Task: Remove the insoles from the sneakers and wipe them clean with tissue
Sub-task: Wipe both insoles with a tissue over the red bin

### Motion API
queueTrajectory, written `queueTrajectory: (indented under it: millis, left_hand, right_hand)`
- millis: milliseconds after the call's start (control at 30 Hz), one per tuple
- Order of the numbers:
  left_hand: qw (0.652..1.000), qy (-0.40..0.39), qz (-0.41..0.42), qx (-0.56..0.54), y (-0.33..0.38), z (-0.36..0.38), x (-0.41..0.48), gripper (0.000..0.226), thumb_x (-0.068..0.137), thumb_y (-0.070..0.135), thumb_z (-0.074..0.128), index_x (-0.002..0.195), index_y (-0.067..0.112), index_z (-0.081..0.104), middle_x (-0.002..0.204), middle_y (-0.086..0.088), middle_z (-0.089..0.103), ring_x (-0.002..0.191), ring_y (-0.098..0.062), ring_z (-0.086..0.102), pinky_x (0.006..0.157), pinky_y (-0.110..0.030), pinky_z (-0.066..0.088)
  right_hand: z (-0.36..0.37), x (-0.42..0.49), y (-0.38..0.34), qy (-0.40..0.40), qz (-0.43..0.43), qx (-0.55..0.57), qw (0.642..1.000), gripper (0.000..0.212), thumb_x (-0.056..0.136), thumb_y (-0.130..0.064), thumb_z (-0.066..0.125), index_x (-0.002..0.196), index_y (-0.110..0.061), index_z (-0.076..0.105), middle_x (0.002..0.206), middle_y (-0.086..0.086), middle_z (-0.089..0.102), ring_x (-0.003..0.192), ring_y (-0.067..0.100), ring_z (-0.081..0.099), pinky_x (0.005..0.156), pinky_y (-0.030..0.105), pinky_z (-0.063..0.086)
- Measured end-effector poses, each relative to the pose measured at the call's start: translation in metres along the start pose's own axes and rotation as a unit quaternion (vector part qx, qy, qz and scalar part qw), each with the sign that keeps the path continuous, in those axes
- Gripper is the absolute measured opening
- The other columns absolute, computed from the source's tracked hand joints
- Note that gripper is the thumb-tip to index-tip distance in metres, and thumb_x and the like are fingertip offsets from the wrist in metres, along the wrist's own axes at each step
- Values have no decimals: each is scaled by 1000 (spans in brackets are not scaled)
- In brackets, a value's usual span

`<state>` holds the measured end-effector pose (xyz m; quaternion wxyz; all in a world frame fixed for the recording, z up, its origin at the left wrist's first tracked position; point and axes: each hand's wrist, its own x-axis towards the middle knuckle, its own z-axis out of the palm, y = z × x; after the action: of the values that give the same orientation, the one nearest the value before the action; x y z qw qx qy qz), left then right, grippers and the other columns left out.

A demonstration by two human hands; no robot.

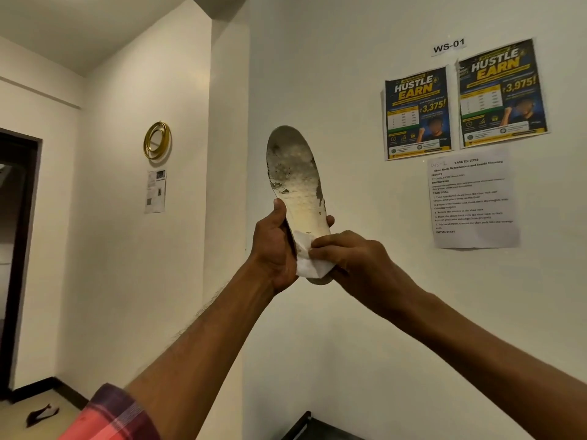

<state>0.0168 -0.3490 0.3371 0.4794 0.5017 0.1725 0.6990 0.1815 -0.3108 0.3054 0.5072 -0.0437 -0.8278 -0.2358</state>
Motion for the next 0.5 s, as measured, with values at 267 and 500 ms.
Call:
queueTrajectory:
  millis: [267, 500]
  left_hand:
    - [1000, -6, -17, -10, -3, 5, -6, 75, 103, 64, 25, 136, 6, 58, 112, -19, 72, 105, -33, 66, 89, -47, 57]
    - [1000, -11, -25, -11, -1, 14, -12, 71, 104, 61, 25, 134, 6, 58, 119, -20, 70, 107, -33, 67, 85, -41, 59]
  right_hand:
    - [-10, -3, 10, -12, -75, -68, 995, 33, 79, 5, 78, 110, -1, 71, 118, 15, 67, 103, 32, 64, 74, 44, 58]
    - [-14, 9, 6, -14, -82, -76, 994, 29, 76, -2, 83, 104, -5, 72, 103, 12, 71, 91, 31, 61, 71, 42, 56]
